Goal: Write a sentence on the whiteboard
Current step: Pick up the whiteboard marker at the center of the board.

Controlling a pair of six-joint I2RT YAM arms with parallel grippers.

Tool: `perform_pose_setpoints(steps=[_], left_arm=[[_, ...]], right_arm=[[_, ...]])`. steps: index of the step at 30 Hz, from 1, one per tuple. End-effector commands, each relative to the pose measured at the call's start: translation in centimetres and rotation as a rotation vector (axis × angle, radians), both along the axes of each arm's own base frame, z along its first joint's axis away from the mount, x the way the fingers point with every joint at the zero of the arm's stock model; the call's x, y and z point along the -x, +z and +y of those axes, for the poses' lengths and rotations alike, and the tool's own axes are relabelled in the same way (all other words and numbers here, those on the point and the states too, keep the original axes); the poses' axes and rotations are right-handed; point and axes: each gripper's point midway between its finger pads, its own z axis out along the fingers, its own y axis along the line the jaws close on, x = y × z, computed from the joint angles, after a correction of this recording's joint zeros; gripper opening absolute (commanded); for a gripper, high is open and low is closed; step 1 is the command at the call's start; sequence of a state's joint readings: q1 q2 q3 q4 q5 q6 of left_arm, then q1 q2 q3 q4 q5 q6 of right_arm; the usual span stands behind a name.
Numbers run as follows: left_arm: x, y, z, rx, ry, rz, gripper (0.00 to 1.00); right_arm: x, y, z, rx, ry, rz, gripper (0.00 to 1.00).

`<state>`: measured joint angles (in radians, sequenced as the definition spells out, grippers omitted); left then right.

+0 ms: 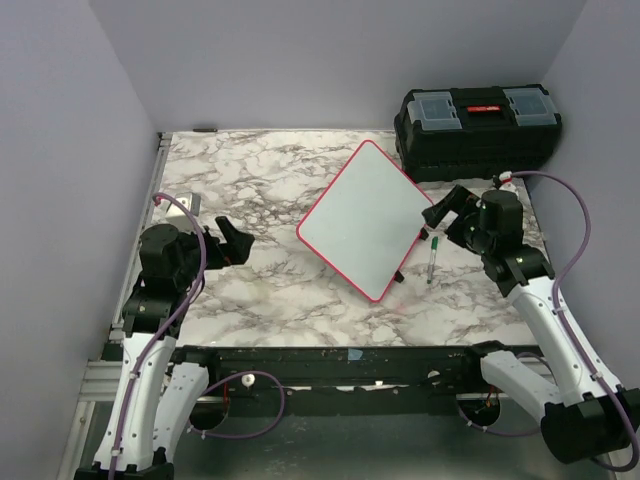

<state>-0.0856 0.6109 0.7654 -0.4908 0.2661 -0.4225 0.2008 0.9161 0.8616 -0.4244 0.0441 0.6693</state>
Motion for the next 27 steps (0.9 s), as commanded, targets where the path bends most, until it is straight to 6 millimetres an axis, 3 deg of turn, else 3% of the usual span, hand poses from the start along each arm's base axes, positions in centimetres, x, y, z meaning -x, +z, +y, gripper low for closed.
perform_pose_setpoints(steps=[1, 5, 12, 18, 27], left_arm=[[1.5, -1.6, -0.8, 0.016, -0.043, 0.094, 0.98], [2.3, -2.5, -0.4, 0.007, -0.026, 0.135, 0.97], [3.0, -3.2, -0.2, -0.009, -0.017, 0.129, 0.97], [3.0, -3.4, -0.4, -0.014, -0.024, 0.135, 0.97], [3.1, -3.5, -0.3, -0.023, -0.017, 0.138, 0.97]], right_arm=[[2.7, -5.7, -3.0, 0.109, -0.118, 0.238, 1.0], [4.0, -9.1, -3.4, 0.149, -0.126, 0.363, 1.0], [3.4, -12.1, -3.8, 0.173, -0.17, 0.464, 0.99], [3.5, -16.0, -3.9, 0.211, -0.165, 0.565, 0.84], [2.7, -18.1, -4.6, 0.286, -0.155, 0.614, 0.66]])
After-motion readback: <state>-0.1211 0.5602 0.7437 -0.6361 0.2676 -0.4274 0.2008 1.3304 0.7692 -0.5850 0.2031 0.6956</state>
